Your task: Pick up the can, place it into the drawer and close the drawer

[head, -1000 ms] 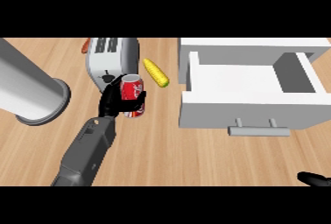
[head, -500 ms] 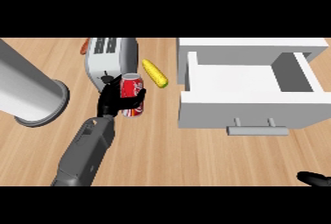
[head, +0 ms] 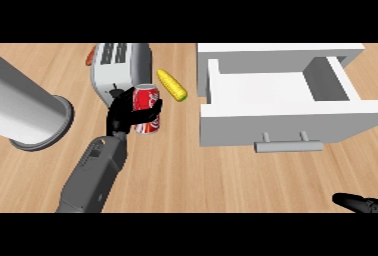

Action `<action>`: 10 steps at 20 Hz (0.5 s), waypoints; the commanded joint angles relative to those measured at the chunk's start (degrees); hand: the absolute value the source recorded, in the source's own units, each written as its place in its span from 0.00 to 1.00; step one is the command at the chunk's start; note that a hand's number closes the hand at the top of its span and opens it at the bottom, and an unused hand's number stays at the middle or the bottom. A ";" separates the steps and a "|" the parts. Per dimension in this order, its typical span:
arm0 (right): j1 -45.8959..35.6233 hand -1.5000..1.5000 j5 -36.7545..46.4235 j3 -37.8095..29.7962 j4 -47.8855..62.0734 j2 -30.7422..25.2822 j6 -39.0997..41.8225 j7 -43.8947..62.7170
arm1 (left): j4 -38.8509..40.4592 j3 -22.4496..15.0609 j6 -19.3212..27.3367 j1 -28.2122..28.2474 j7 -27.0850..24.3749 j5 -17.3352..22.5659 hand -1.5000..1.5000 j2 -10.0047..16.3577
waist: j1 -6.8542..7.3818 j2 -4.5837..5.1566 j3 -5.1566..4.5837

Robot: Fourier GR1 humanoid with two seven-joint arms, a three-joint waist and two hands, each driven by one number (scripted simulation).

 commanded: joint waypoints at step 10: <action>-2.32 0.00 -0.21 2.01 1.36 -0.18 0.70 0.41 | -12.85 -7.52 6.13 -15.17 9.88 -4.04 1.00 -2.70 | -6.54 -0.53 0.52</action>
